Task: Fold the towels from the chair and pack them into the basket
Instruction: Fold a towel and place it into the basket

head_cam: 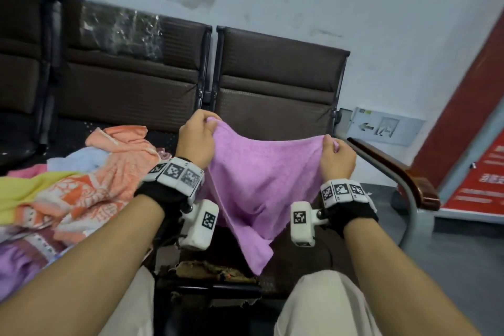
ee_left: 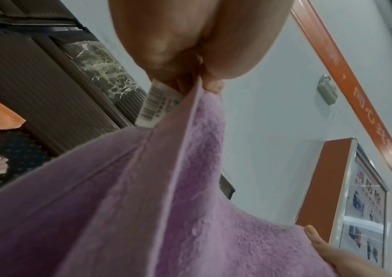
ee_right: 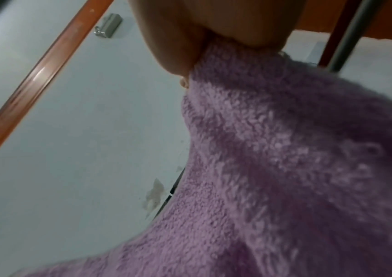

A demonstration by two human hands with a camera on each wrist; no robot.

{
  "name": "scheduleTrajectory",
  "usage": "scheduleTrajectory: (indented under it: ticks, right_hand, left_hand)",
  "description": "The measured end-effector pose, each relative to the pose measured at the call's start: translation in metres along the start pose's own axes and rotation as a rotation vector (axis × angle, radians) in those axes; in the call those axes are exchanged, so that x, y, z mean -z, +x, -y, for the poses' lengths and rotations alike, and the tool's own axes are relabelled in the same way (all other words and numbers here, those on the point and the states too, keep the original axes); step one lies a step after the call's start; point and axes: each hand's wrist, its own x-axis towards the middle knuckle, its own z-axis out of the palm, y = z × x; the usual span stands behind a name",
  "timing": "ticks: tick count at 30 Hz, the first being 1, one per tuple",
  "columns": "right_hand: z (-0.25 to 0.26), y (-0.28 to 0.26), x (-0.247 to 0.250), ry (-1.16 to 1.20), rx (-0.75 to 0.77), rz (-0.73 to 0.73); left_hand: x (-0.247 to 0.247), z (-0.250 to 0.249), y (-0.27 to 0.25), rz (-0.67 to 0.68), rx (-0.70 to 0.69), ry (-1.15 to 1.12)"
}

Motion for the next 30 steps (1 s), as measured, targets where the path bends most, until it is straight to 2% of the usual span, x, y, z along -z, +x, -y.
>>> scheduleTrajectory:
  ticks: [4, 8, 11, 16, 26, 30]
  right_hand:
    - [0.042, 0.008, 0.016, 0.095, 0.082, 0.032]
    - [0.08, 0.034, 0.037, 0.135, 0.172, -0.07]
    - [0.081, 0.046, 0.048, 0.081, 0.114, -0.084]
    - [0.058, 0.038, 0.035, -0.034, 0.072, -0.014]
    - [-0.014, 0.034, -0.026, 0.025, -0.225, 0.1]
    - [-0.041, 0.013, -0.047, 0.202, -0.448, 0.196]
  left_hand:
    - [0.02, -0.042, 0.02, 0.009, 0.002, -0.089]
    - [0.045, -0.068, 0.04, -0.116, -0.095, -0.135]
    - [0.058, -0.056, 0.048, -0.185, -0.079, -0.008]
    - [0.045, -0.017, 0.042, -0.129, -0.029, 0.073]
    - [0.009, 0.062, 0.048, -0.1, 0.214, 0.002]
    - [-0.013, 0.08, 0.033, -0.075, 0.312, -0.139]
